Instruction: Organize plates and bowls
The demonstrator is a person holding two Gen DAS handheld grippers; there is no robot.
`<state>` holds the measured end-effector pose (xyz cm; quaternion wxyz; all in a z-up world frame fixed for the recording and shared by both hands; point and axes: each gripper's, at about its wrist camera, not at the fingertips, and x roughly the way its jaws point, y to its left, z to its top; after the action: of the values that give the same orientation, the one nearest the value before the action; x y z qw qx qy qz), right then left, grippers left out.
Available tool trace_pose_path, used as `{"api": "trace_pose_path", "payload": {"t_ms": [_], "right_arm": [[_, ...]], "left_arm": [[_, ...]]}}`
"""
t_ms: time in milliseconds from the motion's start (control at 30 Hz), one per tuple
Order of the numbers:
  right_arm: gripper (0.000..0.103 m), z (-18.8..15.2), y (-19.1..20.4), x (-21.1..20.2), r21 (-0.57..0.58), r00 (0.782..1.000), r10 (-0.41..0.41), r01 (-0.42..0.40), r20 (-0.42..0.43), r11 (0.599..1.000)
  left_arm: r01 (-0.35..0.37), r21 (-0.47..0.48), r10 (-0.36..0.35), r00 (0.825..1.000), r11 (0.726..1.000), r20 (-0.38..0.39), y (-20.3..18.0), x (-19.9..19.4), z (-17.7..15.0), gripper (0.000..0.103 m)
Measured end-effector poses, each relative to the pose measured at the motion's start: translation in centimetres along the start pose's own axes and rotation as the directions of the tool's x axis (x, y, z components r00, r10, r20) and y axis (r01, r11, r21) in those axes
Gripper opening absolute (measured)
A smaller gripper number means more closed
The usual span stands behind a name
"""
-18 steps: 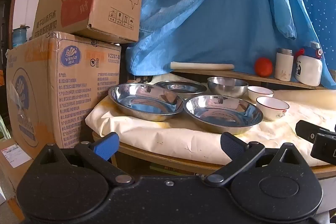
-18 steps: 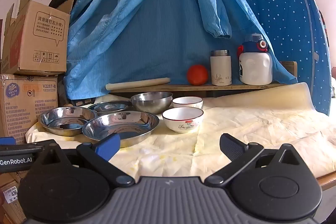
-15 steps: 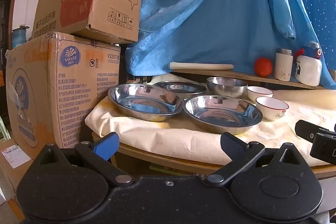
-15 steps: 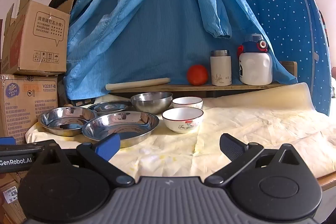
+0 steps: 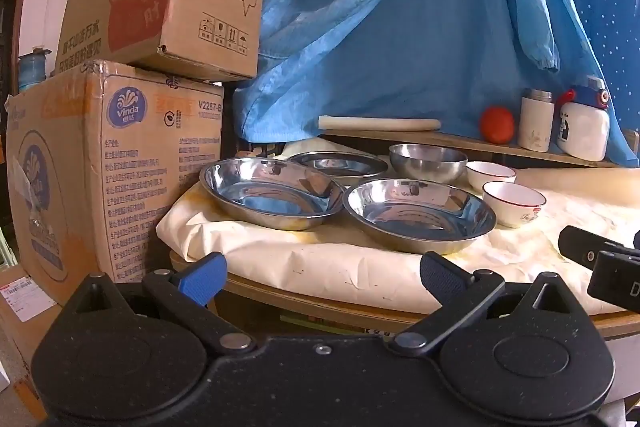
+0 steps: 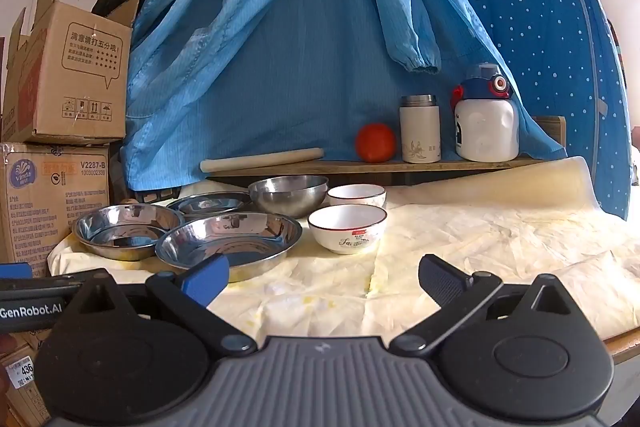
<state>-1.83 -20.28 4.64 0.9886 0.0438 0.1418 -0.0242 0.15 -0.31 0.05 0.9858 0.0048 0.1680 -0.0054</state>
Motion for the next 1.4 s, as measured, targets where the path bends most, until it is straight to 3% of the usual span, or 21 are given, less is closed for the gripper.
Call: {"api": "trace_pose_path", "payload": {"t_ms": [1400], "right_arm": [[0.103,-0.06,0.19,-0.13,-0.003,1.0,0.0,0.0,-0.002,1.0]], "left_arm": [[0.009,-0.001,-0.009,1.0,1.0,0.0,0.16,-0.16,0.01,0.102]]}}
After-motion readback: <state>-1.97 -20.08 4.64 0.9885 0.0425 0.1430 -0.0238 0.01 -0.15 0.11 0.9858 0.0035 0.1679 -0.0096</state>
